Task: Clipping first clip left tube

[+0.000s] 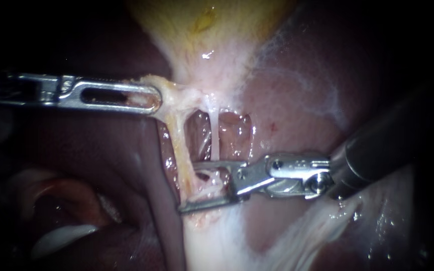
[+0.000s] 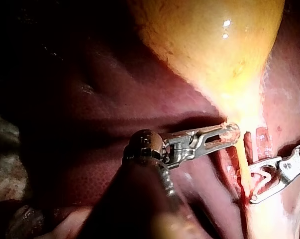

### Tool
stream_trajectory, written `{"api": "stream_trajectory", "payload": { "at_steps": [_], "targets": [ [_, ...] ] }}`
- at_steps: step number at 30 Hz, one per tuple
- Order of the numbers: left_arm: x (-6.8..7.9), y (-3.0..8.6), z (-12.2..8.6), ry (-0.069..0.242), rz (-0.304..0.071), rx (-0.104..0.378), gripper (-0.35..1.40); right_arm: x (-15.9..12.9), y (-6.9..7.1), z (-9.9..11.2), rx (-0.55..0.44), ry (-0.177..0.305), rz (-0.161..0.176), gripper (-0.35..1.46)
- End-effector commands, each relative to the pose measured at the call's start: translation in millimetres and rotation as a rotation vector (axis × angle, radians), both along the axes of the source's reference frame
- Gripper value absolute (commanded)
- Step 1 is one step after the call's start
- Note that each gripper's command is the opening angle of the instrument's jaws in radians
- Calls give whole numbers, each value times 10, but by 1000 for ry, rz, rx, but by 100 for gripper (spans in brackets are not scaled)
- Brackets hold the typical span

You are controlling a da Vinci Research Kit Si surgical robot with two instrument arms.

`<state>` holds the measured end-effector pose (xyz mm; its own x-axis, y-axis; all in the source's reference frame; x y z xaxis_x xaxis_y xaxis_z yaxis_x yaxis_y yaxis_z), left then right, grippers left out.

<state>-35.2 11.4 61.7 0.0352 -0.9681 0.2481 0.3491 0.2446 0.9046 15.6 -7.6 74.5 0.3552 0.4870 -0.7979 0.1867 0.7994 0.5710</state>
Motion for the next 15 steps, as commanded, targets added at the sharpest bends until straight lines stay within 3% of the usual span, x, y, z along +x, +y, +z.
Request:
{"api": "stream_trajectory", "payload": {
  "at_steps": [1, 15],
  "targets": [
    [0, 0, 0, 0, 0, 0, -35, 2, 0, 0, 5, 10, -2, 45],
    [-1, 1, 0, 0, 0, 0, -35, 32, 9, 6, 95, 77, -47, 42]
  ]
}}
